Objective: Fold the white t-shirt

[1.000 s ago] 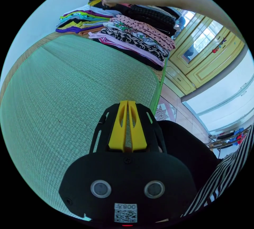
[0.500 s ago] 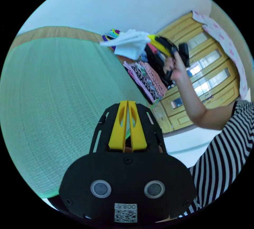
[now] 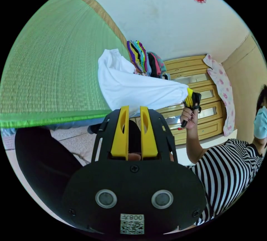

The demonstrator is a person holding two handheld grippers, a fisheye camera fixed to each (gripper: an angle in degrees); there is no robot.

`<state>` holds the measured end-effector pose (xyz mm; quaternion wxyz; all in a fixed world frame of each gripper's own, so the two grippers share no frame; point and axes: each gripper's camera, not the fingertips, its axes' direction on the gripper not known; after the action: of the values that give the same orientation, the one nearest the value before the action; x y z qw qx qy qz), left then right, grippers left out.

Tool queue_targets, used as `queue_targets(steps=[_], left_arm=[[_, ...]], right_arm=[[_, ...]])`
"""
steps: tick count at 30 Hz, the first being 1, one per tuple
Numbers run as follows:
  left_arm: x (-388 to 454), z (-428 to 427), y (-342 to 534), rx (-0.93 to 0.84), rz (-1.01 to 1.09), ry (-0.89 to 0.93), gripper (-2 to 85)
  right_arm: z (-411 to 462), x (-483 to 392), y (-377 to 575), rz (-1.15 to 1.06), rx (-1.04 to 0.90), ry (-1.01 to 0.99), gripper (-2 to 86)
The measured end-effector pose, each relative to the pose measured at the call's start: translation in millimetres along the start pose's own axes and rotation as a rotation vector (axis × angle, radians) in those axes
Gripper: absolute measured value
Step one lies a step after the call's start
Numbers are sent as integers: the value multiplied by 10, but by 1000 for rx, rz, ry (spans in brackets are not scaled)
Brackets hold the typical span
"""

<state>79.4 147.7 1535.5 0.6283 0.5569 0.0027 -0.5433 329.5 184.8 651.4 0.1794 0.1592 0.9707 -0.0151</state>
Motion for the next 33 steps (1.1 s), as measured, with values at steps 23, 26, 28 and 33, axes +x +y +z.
queue_targets(steps=[23,26,28,33], left_arm=[[-316,160,-250,-126,-209,78,16],[-256,83,-236,-91,-206,35,38],[-237,77,-249,-74,-228,23,68],[-135,237,-353,-95,-239,7,68]], right_arm=[[-903,-441,1148,220,76,96,12],[-988,-418,1263,258,93,88,12],[-1006,-440,1298,265,91,85,12],[-1037,-542,1339,267,77,78,12]])
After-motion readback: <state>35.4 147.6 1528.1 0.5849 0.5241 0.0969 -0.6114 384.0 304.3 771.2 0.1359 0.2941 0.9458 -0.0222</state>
